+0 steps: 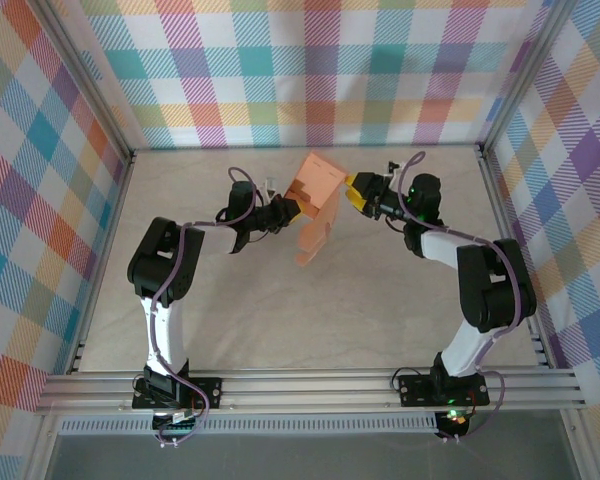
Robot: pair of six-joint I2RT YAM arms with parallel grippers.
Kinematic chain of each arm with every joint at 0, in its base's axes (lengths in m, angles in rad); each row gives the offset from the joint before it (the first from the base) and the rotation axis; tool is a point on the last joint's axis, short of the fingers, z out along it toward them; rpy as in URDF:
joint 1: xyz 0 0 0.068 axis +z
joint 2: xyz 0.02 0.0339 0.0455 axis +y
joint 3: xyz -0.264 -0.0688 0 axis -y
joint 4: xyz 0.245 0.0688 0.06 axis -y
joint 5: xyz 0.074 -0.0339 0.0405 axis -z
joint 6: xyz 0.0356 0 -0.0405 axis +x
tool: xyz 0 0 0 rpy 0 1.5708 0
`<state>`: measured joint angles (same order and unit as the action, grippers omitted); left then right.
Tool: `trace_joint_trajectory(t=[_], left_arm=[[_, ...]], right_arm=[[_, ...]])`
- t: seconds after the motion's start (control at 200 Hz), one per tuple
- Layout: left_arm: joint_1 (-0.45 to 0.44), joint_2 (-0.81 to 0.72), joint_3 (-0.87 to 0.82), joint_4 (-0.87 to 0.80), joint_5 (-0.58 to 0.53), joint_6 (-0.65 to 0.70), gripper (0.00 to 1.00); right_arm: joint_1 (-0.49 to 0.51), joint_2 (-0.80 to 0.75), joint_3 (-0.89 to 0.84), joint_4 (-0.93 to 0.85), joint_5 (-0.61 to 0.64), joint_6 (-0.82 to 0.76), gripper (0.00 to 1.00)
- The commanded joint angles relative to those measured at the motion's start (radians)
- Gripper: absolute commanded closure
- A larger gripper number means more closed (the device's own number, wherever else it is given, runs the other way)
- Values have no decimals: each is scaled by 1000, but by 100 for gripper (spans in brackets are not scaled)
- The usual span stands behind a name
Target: Fold the paper box
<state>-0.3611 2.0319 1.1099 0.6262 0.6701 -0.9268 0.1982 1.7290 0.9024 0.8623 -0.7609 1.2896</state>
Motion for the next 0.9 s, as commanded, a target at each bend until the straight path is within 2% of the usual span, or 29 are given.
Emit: trace_joint_trajectory(t=[0.0, 0.25, 0.4, 0.55, 0.635, 0.76, 0.895], left_arm=[[-4, -16, 28, -2, 34, 47, 100], [-7, -13, 27, -9, 28, 55, 100], [-7, -3, 25, -8, 26, 48, 100], [-6, 5, 28, 7, 30, 18, 100], [-6, 9, 28, 6, 30, 5, 100], [-4, 14, 30, -6, 32, 13, 100], [-6, 23, 31, 3, 39, 16, 100]], right_arm=[[11, 29, 31, -56, -16, -23, 45], [20, -2, 30, -126, -11, -80, 42], [15, 2, -20, 112, -6, 23, 37], [0, -33, -71, 122, 40, 18, 35], [-8, -68, -78, 38, 34, -47, 33], [-6, -131, -32, -198, 11, -222, 26], [-7, -174, 22, -385, 15, -334, 21]])
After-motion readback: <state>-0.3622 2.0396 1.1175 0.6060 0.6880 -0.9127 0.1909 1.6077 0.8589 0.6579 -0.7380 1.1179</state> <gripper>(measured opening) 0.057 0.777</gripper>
